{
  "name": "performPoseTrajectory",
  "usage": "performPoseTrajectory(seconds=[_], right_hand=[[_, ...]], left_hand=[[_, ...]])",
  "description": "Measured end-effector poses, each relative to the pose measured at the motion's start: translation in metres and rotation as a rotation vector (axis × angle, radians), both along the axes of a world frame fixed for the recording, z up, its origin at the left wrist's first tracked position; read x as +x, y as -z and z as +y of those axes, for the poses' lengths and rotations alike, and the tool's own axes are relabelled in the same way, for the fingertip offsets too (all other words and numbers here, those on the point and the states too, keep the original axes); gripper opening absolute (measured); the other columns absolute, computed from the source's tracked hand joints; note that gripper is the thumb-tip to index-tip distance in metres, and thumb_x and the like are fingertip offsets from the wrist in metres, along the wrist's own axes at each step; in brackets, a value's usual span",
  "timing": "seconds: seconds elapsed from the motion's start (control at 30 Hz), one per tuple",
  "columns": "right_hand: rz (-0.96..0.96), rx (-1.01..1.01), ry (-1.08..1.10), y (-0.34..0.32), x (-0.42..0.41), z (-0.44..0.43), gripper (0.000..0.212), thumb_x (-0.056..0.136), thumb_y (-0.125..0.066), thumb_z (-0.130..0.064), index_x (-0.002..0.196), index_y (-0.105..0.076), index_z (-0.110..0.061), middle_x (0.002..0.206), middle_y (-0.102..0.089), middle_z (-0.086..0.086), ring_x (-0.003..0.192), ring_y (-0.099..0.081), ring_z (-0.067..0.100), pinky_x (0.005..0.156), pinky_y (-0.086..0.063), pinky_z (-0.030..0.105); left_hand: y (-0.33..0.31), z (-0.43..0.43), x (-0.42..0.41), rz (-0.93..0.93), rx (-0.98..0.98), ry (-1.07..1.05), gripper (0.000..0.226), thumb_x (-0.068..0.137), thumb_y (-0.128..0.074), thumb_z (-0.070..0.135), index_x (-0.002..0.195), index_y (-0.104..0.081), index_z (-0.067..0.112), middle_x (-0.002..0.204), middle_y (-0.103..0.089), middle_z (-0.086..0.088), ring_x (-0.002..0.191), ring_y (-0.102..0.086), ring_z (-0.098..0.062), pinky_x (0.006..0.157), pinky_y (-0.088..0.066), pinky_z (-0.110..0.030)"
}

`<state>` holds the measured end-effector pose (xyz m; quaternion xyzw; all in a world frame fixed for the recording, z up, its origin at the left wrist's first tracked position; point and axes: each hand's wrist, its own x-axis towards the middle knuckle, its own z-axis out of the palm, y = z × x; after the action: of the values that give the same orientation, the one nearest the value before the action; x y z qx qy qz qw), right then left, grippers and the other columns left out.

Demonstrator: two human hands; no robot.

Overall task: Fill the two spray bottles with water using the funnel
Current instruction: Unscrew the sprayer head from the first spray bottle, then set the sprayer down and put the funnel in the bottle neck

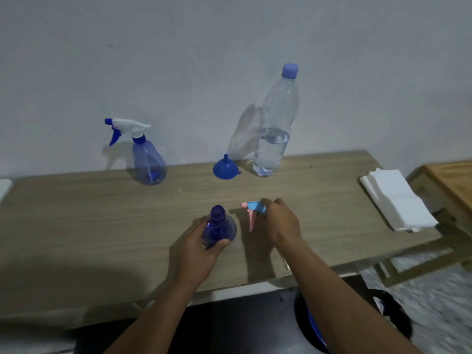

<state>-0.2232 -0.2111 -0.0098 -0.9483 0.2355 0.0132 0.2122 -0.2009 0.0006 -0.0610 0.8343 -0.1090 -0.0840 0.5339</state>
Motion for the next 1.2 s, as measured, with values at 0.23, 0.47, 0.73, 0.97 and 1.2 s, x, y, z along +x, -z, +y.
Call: performPoseTrajectory(seconds=[0.23,0.47,0.73,0.97,1.2], right_hand=[[-0.018,-0.096,-0.088,0.046,-0.008,-0.001,0.057,0.1,-0.048,-0.038,0.152,-0.038,-0.014,0.146,-0.046,0.015,0.132,-0.044,0.033,0.106,-0.041,0.044],[-0.148,0.025,-0.08,0.039,-0.001,0.0,0.062,0.099,-0.055,-0.037,0.153,-0.035,-0.011,0.154,-0.041,0.018,0.145,-0.034,0.031,0.115,-0.033,0.042],[-0.332,0.163,-0.186,0.026,0.113,0.004,0.045,0.099,-0.051,-0.026,0.14,-0.043,-0.009,0.135,-0.052,0.014,0.117,-0.054,0.032,0.085,-0.052,0.046],[-0.247,0.193,-0.127,0.048,0.175,0.002,0.068,0.086,-0.069,-0.04,0.14,-0.042,-0.009,0.133,-0.054,0.013,0.12,-0.054,0.031,0.087,-0.048,0.04],[-0.205,0.21,-0.172,0.037,0.179,-0.008,0.061,0.083,-0.073,-0.037,0.136,-0.049,-0.019,0.127,-0.053,0.014,0.116,-0.054,0.033,0.094,-0.049,0.042]], left_hand=[[0.0,0.001,0.004,-0.092,0.067,-0.003,0.063,0.071,-0.08,0.05,0.128,-0.052,0.05,0.117,-0.067,0.021,0.105,-0.067,-0.005,0.092,-0.057,-0.039],[0.006,-0.008,0.003,-0.074,-0.036,-0.056,0.083,0.074,-0.088,0.015,0.109,-0.046,0.078,0.112,-0.059,0.04,0.11,-0.063,0.0,0.081,-0.048,-0.005],[0.015,-0.01,0.005,-0.031,0.009,-0.096,0.068,0.076,-0.08,0.042,0.137,-0.05,0.037,0.134,-0.06,0.013,0.124,-0.058,-0.01,0.102,-0.052,-0.044],[0.02,-0.01,0.004,-0.055,-0.005,-0.121,0.072,0.073,-0.083,0.042,0.137,-0.051,0.041,0.132,-0.062,0.017,0.123,-0.059,-0.006,0.098,-0.055,-0.03],[0.02,-0.009,0.004,-0.025,0.013,-0.123,0.078,0.073,-0.086,0.038,0.139,-0.046,0.047,0.137,-0.057,0.019,0.126,-0.057,-0.005,0.098,-0.054,-0.027]])
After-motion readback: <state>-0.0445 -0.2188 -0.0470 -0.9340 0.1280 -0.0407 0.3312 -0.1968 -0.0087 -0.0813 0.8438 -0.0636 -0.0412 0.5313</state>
